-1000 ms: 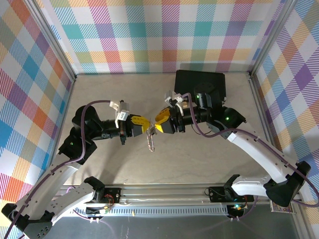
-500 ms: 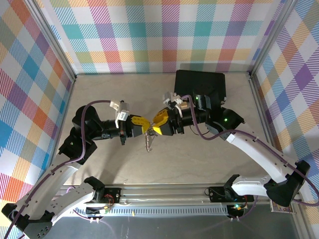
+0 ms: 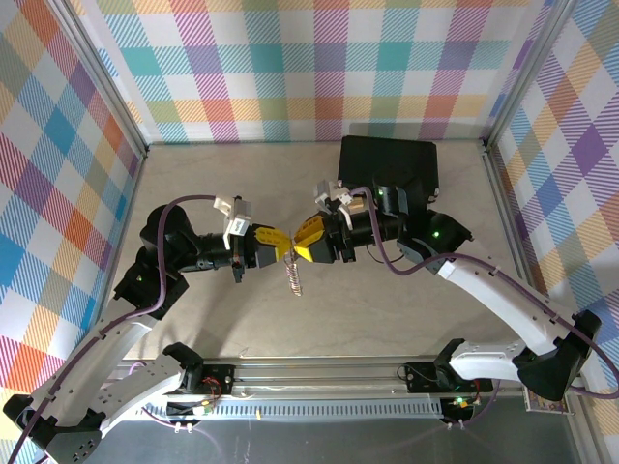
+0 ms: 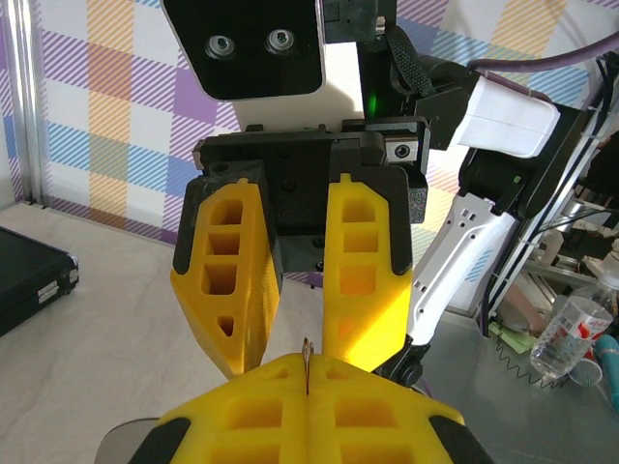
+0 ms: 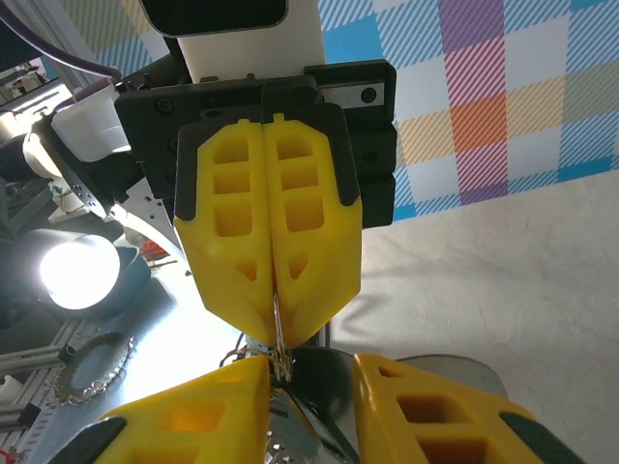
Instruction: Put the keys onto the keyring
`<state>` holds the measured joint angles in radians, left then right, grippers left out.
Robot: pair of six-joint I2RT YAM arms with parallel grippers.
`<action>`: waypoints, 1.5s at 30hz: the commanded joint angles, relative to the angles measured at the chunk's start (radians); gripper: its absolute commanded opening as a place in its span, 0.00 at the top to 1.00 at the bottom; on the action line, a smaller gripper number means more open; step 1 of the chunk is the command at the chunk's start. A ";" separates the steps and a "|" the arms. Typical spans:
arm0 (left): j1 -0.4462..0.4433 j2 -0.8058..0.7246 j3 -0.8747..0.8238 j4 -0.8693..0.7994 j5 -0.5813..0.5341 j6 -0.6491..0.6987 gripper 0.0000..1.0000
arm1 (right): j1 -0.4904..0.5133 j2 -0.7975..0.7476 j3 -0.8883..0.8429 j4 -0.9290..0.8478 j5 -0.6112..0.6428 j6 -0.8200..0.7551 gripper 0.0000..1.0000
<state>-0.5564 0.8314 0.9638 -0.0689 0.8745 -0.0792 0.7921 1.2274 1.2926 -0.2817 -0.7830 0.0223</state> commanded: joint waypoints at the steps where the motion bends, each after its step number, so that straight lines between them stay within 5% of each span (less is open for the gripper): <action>1: -0.007 -0.005 0.003 0.038 0.046 -0.002 1.00 | 0.007 -0.017 -0.003 0.031 0.003 -0.010 0.74; 13: -0.007 0.001 0.009 0.044 0.065 -0.005 1.00 | 0.012 -0.003 0.012 0.010 0.005 -0.041 1.00; 20: -0.007 0.002 0.029 -0.067 0.025 0.075 1.00 | 0.016 -0.013 0.051 -0.104 0.043 -0.146 1.00; 25: -0.008 0.029 0.095 -0.312 -0.037 0.217 0.83 | 0.033 0.011 0.149 -0.317 0.130 -0.298 1.00; 29: -0.008 0.045 0.136 -0.419 -0.075 0.286 0.80 | 0.055 0.063 0.242 -0.471 0.206 -0.397 1.00; 45: -0.008 0.103 0.197 -0.413 -0.021 0.300 0.75 | 0.083 0.158 0.444 -0.751 0.316 -0.577 1.00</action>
<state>-0.5610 0.9226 1.1282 -0.4953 0.8219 0.2005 0.8703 1.3983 1.6951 -0.9836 -0.4595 -0.5072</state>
